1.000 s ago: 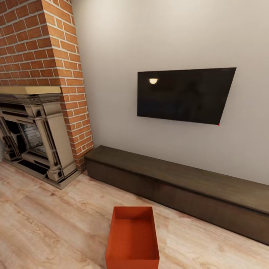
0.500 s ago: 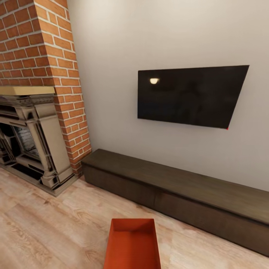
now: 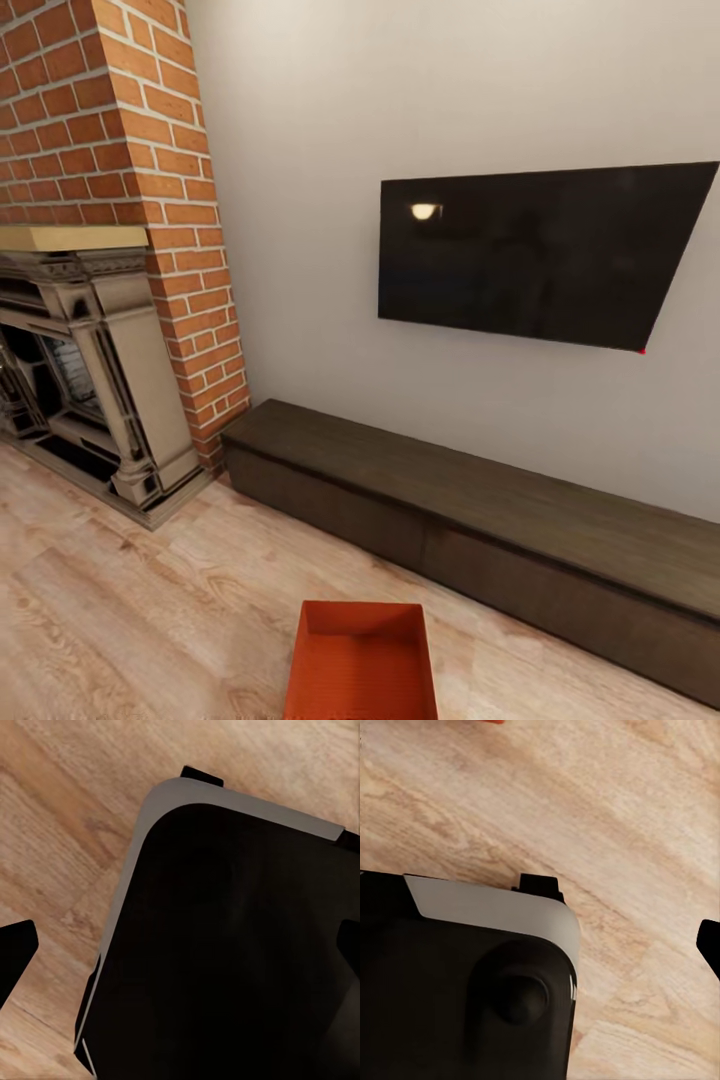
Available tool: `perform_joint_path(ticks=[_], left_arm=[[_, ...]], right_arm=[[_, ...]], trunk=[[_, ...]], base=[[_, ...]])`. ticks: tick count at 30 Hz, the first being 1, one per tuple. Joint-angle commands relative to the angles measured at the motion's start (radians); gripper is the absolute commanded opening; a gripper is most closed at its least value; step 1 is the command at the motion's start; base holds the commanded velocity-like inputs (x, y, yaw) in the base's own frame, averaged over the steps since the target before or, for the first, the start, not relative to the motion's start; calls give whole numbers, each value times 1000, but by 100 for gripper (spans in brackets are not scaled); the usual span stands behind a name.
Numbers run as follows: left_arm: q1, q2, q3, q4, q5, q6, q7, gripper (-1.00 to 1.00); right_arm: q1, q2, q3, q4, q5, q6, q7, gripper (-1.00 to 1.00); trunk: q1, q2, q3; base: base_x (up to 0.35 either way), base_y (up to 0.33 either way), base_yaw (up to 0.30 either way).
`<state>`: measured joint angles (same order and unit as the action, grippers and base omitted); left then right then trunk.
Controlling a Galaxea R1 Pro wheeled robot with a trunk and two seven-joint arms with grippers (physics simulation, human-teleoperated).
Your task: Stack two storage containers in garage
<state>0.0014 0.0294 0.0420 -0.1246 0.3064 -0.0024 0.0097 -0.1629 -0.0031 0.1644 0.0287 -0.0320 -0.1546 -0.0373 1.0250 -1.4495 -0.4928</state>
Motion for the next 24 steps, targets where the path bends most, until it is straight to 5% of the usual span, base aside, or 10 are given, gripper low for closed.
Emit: perform_joint_path(ticks=[1, 14, 24], left_arm=[[0, 0, 4, -1, 2, 0, 1, 100], [0, 0, 4, -1, 2, -4, 1, 100], [0, 0, 4, -1, 2, -4, 1, 100]], right_arm=[[-1, 0, 8, 3, -3, -5, -3, 100], [-1, 0, 7, 4, -13, -5, -3, 100], [-1, 2, 4, 3, -16, -5, -3, 100]], trunk=[[0, 0, -2], [0, 0, -21], [0, 0, -37]], base=[[8, 0, 103], [1, 0, 90], [0, 0, -50]])
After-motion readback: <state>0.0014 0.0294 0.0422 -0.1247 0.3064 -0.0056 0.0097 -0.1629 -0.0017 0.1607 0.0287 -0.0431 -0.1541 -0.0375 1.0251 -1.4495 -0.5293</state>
